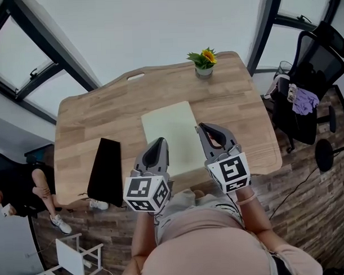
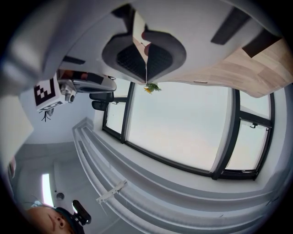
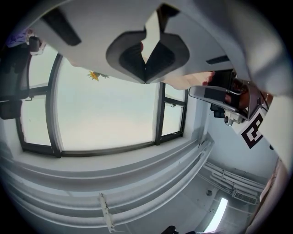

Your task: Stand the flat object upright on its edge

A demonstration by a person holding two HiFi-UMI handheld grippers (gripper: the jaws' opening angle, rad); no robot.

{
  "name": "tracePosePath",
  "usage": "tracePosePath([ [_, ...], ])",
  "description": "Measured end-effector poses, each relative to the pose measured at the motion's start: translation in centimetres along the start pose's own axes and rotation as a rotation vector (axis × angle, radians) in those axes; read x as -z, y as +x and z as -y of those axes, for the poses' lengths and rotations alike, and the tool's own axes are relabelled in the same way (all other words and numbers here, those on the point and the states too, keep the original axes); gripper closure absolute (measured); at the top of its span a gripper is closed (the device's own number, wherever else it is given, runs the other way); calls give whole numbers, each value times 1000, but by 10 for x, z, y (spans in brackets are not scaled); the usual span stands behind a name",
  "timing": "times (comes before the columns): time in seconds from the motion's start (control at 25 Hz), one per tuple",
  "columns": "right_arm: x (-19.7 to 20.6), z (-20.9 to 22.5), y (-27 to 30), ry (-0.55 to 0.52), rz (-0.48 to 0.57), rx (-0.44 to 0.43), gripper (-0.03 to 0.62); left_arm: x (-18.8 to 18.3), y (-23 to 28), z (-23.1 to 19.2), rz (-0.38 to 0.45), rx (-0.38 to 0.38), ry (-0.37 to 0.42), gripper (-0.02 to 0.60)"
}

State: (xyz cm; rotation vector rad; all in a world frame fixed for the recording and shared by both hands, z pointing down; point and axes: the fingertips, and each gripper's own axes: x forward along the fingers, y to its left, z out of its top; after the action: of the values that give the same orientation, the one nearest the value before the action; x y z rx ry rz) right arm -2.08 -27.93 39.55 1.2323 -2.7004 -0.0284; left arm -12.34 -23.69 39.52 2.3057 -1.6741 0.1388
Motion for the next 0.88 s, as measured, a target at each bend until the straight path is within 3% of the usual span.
tracePosePath([
  [0.68,42,10,72,15,-141,17,583,29,42,-78,-134,18,-78,564],
  [0.8,55,11,82,23,-180,17,559,39,49,-89,-171,41,-108,466],
  [0.88,64,12,88,24,-208,17,551,45,53,-97,-188,43,-120,466],
])
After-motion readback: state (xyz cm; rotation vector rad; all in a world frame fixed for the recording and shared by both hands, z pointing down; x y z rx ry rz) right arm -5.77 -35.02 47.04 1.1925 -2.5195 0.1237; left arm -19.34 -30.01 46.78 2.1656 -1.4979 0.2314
